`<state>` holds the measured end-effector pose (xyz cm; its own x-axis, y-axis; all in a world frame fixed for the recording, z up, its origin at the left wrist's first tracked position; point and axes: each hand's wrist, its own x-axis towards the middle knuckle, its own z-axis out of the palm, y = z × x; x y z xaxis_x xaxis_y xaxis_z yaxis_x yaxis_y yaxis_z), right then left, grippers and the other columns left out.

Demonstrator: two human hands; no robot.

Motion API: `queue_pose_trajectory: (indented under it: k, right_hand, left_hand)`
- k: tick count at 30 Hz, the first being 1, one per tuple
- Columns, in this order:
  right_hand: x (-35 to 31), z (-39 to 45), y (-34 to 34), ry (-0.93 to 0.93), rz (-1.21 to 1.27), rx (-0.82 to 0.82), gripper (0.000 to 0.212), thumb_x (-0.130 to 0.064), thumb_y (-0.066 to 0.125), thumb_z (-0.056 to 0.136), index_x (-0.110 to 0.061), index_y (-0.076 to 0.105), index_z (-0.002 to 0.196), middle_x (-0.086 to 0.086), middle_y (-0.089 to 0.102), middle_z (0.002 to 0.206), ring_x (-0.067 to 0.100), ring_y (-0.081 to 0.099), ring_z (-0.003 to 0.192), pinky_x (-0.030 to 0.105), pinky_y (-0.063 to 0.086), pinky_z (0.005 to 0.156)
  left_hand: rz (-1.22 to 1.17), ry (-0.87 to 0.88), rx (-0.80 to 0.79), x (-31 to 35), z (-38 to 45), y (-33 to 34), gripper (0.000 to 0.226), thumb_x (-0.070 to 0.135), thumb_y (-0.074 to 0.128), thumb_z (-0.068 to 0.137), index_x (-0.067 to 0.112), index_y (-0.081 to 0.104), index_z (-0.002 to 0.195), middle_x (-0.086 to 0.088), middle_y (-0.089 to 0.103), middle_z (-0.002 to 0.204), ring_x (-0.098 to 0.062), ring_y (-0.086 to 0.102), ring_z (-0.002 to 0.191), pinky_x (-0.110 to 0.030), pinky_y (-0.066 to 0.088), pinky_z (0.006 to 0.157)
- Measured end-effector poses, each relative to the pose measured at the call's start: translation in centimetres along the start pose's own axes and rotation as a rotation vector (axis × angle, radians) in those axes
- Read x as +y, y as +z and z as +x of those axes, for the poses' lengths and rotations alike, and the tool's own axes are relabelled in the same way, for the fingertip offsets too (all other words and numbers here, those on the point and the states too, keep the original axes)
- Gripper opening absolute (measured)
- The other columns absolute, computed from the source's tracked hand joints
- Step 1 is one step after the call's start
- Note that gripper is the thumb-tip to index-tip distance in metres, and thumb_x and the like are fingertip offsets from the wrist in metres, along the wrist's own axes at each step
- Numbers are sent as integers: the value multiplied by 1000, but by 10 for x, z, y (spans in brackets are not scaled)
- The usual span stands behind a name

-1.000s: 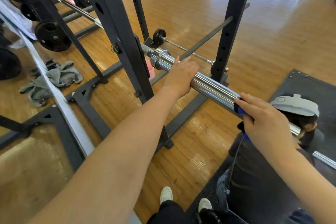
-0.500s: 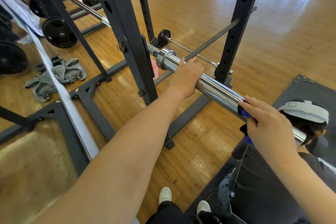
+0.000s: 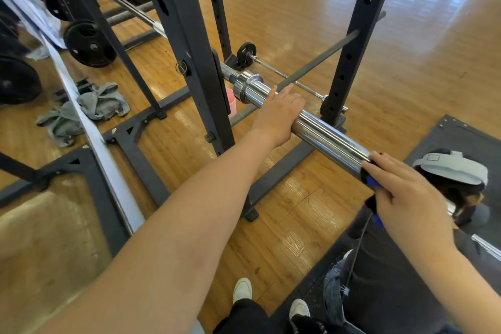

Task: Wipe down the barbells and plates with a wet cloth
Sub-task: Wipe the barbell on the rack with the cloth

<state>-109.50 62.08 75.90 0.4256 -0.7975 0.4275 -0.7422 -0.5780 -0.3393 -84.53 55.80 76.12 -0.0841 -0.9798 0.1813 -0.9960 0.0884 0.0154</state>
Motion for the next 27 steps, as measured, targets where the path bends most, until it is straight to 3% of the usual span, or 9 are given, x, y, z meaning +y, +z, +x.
queue_pose_trajectory:
  k: [5,8,11,13,15,18,21,24,27]
  right_hand:
    - [-3,5,-1,122,31,41,39,17,62,74,2,68,110,19,65,115,39,63,102,44,45,87]
    - [-8,7,8,2,-17,42,40,17,64,71,5,68,109,23,65,114,42,62,104,47,40,92]
    - [-1,2,6,-67,-43,38,44,18,68,67,3,68,108,21,64,115,40,61,108,49,35,94]
    - [5,-2,2,-20,-27,55,44,18,68,69,1,69,110,18,64,117,38,61,109,48,36,94]
    - [6,-5,1,39,-4,85,37,14,61,76,0,69,110,17,64,117,37,61,109,47,40,93]
    - [1,-5,7,48,-7,106,34,14,58,78,5,68,109,21,64,115,41,61,107,53,46,89]
    - [6,-12,8,-69,-57,101,31,8,58,80,5,67,109,21,64,117,41,59,109,51,42,93]
    - [14,-22,1,-111,-109,134,42,-12,38,83,1,69,108,18,65,116,38,60,109,47,42,93]
    - [10,-17,7,-126,-141,149,40,-9,38,83,4,69,105,20,66,113,39,61,107,47,42,93]
  left_hand:
    - [72,13,-127,0,9,-10,44,6,58,86,15,47,128,-3,41,145,-22,13,145,-42,3,117]
    - [94,-1,-162,3,11,-13,41,8,59,86,15,48,125,-4,44,140,-22,16,144,-43,5,117]
    - [136,-17,-129,5,8,-12,55,7,59,86,15,39,137,-5,36,148,-23,14,145,-44,6,117]
    - [172,-11,-56,5,-1,-5,72,8,58,87,16,21,148,-6,22,156,-24,9,146,-44,3,117]
    - [164,27,16,8,-12,4,77,15,59,88,16,15,150,-6,19,157,-24,8,146,-43,0,117]
    - [77,13,34,20,-20,10,68,19,61,87,13,28,146,-8,25,154,-25,10,146,-40,-1,117]
    - [25,-17,76,23,-14,8,51,12,60,88,9,42,136,-8,37,148,-25,18,144,-39,3,117]
    - [15,-10,41,22,-10,6,47,10,57,89,9,43,134,-7,38,147,-24,17,144,-39,2,117]
    - [23,4,11,23,-8,2,46,11,56,89,10,44,133,-5,40,145,-22,17,144,-39,0,117]
